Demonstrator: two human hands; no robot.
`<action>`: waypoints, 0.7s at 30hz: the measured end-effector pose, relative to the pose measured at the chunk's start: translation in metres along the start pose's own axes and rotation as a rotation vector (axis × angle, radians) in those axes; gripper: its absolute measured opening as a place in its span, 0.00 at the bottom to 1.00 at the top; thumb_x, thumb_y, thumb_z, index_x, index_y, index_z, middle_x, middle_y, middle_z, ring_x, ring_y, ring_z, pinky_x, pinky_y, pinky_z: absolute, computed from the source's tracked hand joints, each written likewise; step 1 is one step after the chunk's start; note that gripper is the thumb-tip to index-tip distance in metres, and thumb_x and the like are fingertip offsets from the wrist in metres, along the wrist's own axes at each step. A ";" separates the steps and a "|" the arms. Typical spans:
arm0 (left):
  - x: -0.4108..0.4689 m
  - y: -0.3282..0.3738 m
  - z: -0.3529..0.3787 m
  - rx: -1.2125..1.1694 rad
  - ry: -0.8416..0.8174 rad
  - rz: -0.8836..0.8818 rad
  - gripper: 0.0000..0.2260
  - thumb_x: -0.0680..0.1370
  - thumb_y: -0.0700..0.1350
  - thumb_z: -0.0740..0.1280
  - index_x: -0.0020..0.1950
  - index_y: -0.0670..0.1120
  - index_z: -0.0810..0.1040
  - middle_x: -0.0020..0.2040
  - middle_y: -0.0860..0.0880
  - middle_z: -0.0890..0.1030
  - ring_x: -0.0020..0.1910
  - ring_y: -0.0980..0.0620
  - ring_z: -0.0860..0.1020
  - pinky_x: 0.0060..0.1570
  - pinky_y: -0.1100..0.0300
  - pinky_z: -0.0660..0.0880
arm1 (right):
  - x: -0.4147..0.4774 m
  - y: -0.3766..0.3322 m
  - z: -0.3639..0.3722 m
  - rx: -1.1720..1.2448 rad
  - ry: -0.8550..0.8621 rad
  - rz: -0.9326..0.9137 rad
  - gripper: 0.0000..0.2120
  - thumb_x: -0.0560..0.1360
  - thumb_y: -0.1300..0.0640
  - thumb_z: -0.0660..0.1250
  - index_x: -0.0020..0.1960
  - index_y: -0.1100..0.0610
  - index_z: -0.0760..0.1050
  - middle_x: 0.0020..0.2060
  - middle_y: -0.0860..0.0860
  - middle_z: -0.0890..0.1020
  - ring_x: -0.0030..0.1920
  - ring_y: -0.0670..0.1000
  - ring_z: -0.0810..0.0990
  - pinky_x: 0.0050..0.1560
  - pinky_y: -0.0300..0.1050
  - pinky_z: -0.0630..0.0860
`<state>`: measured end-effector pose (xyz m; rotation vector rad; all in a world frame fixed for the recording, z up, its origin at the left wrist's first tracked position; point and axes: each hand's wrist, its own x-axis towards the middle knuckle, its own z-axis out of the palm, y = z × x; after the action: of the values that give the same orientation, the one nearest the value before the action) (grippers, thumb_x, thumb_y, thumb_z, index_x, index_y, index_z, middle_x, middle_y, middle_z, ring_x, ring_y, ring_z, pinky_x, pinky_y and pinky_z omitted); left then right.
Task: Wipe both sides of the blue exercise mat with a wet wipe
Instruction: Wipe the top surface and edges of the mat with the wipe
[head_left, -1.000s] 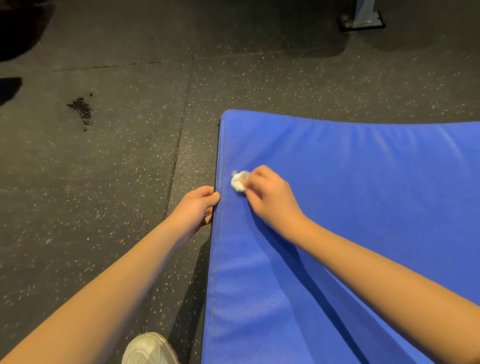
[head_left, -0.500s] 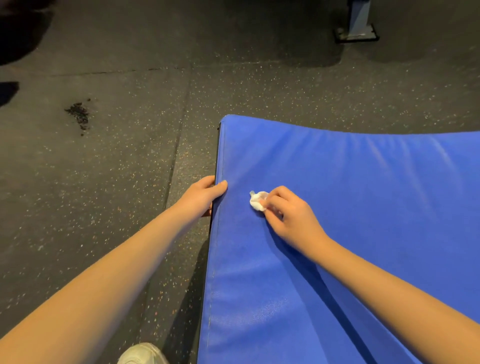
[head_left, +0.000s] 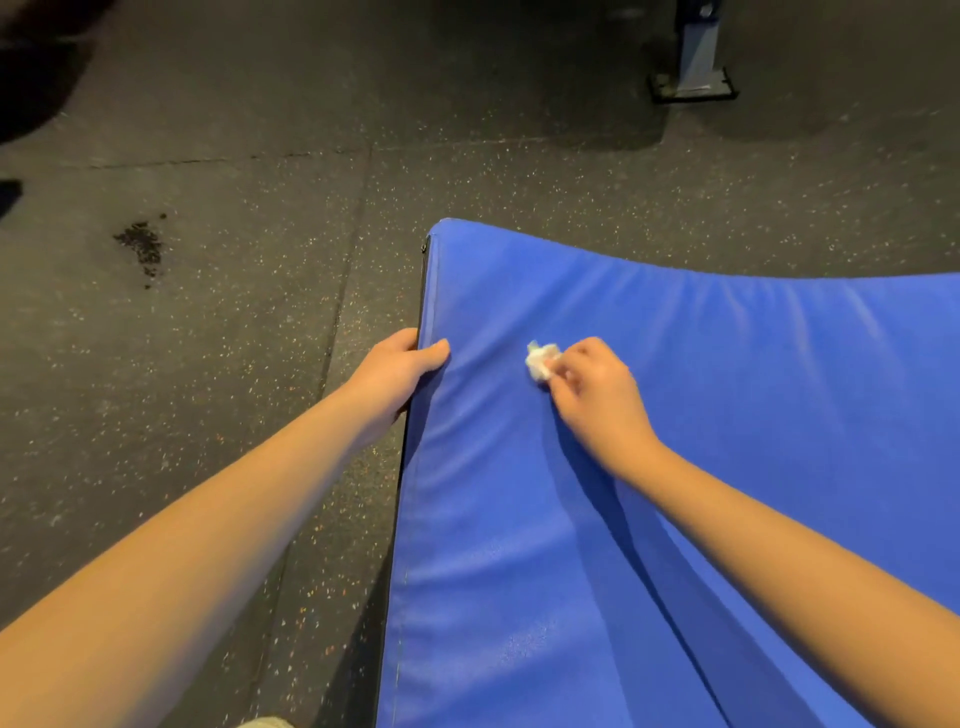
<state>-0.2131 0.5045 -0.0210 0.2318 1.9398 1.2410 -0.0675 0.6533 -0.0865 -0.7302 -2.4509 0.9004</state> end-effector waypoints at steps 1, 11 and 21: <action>0.000 -0.001 0.000 -0.001 -0.004 -0.004 0.08 0.81 0.45 0.64 0.59 0.46 0.76 0.53 0.49 0.81 0.45 0.53 0.80 0.41 0.60 0.76 | 0.013 0.000 -0.001 0.004 0.017 0.078 0.14 0.76 0.62 0.63 0.32 0.54 0.69 0.34 0.55 0.73 0.35 0.51 0.71 0.37 0.43 0.66; 0.000 0.002 -0.006 -0.044 -0.035 0.070 0.09 0.79 0.38 0.64 0.57 0.48 0.77 0.46 0.53 0.82 0.34 0.62 0.81 0.31 0.70 0.73 | 0.034 -0.051 -0.002 0.034 -0.019 -0.221 0.10 0.75 0.58 0.60 0.38 0.59 0.75 0.37 0.55 0.73 0.37 0.57 0.75 0.34 0.46 0.69; -0.011 -0.013 -0.001 -0.109 -0.052 0.067 0.14 0.79 0.33 0.62 0.62 0.43 0.77 0.57 0.43 0.83 0.52 0.48 0.81 0.52 0.55 0.78 | 0.032 -0.066 0.007 0.050 -0.106 -0.316 0.07 0.73 0.60 0.61 0.46 0.60 0.77 0.38 0.54 0.74 0.37 0.57 0.75 0.37 0.50 0.73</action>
<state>-0.2033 0.4916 -0.0255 0.2720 1.8266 1.3671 -0.1174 0.6258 -0.0399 -0.2707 -2.5290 0.8894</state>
